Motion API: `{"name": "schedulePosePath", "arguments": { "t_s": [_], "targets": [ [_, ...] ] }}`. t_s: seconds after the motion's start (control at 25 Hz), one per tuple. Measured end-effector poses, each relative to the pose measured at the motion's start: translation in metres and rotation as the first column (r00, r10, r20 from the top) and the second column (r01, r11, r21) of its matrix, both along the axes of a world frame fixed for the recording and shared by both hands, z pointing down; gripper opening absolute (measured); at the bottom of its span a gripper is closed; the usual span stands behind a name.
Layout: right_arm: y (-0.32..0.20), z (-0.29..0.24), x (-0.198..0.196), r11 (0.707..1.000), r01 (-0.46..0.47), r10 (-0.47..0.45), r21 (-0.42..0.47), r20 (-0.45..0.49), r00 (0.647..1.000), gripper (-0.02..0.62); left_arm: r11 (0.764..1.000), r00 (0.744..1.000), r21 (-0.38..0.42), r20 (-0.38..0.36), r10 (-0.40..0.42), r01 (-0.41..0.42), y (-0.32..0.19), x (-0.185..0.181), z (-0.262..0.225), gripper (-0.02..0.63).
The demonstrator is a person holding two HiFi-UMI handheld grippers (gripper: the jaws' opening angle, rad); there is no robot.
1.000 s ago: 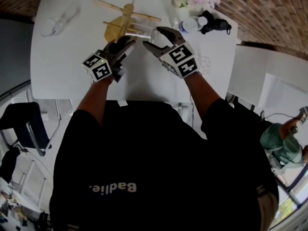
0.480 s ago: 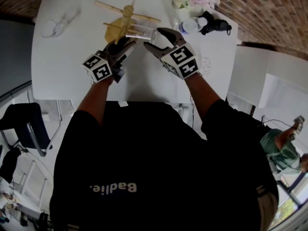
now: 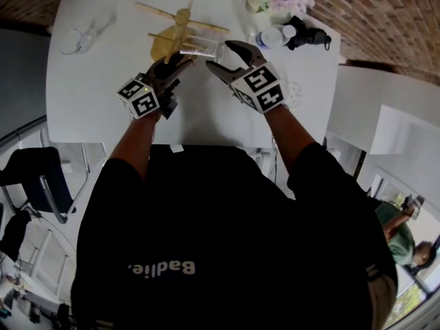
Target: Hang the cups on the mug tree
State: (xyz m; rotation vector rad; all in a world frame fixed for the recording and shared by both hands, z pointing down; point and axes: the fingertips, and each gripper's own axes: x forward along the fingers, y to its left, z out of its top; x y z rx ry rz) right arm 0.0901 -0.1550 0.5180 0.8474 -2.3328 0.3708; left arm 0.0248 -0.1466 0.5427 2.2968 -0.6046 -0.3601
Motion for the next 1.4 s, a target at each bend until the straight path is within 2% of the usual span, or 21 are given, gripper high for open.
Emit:
{"name": "schedulePosePath", "arguments": {
  "t_s": [0.92, 1.2, 1.4],
  "targets": [
    [0.002, -0.011, 0.007, 0.999, -0.034, 0.034, 0.020, 0.030, 0.999, 0.299, 1.000, 0.998, 0.019, 0.060, 0.002, -0.003, 0.009, -0.016, -0.009, 0.175],
    [0.007, -0.026, 0.008, 0.997, -0.068, 0.065, 0.048, 0.060, 0.996, 0.299, 0.998, 0.987, 0.021, 0.148, -0.063, 0.060, 0.016, -0.035, -0.028, 0.175],
    [0.014, -0.040, 0.007, 0.994, -0.091, 0.085, 0.068, 0.086, 0.993, 0.298, 0.995, 0.980, 0.063, 0.181, -0.087, 0.077, 0.023, -0.048, -0.048, 0.162]
  ]
}}
